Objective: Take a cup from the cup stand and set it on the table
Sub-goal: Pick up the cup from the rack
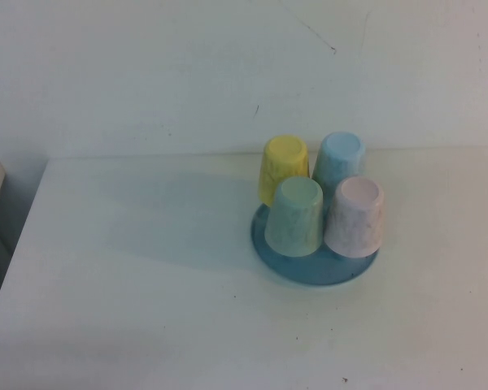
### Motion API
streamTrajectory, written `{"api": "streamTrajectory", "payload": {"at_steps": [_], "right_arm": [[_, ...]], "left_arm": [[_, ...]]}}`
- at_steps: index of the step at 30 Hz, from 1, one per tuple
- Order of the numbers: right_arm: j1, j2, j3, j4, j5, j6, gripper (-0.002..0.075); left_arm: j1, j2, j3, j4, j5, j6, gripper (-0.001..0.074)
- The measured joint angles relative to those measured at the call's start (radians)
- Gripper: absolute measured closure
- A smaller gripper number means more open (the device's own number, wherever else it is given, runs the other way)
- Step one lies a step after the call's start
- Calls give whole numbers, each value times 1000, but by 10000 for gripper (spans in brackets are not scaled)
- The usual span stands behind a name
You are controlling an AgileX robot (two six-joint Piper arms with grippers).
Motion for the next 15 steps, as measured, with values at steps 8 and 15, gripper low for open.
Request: {"api": "streamTrajectory", "payload": {"at_steps": [8,15], "right_arm": [[98,275,-282,-89,3,-24,720],[118,454,-444,-86,3,-62,493]], "left_arm": [[0,0,0,0,0,0,738],[0,0,0,0,0,0,738]]}}
